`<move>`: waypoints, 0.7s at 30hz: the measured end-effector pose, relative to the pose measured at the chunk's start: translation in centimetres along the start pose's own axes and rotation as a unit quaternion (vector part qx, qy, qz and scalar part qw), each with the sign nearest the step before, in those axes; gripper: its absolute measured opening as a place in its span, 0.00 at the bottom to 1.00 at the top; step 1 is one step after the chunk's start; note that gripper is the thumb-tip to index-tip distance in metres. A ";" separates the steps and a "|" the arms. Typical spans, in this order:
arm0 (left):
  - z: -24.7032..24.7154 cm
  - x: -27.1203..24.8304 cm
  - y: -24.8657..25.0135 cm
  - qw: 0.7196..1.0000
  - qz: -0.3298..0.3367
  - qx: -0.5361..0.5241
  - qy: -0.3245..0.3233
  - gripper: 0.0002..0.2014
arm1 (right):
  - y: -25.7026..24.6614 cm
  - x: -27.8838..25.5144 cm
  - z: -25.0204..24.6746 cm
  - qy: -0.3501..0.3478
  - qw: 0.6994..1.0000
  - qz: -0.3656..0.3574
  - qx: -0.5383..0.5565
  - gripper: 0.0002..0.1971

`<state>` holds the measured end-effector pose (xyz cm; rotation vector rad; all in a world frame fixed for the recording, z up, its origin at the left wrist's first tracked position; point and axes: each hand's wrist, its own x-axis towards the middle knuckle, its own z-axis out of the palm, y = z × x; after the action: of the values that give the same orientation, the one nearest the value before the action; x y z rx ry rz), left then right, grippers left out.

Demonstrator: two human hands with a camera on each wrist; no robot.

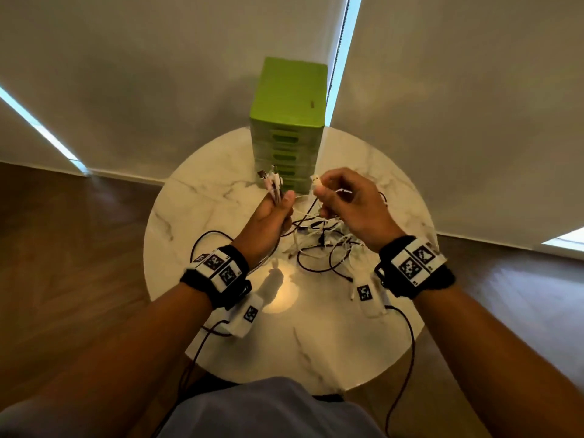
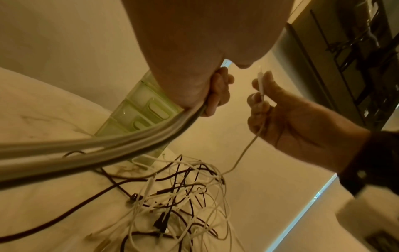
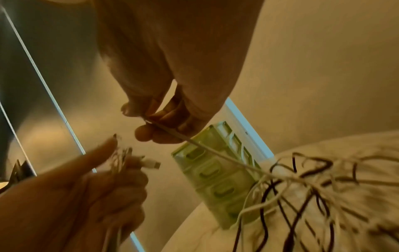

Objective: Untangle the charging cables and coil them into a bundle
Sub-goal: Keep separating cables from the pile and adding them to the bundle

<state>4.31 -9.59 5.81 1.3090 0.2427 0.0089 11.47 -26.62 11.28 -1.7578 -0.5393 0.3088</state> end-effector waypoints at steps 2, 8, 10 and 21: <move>-0.2 -0.5 1.1 0.999 0.013 0.006 -0.030 0.08 | 0.4 -0.9 1.8 -0.005 1.000 0.012 0.028 0.10; -1.2 -1.9 2.5 0.998 0.010 0.027 -0.063 0.10 | 1.1 -2.0 5.1 0.002 0.998 0.024 0.052 0.11; -2.1 -1.6 2.8 0.998 0.013 0.023 -0.063 0.11 | 2.0 -2.5 5.3 -0.016 1.000 0.013 -0.009 0.09; -4.1 0.0 2.4 0.998 0.011 0.017 -0.065 0.18 | 1.2 -2.5 7.5 0.084 0.988 -0.018 -0.129 0.15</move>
<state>3.86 -5.04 7.16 1.3397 0.1183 -0.0609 5.98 -21.74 8.04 -1.9997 -0.5059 0.0650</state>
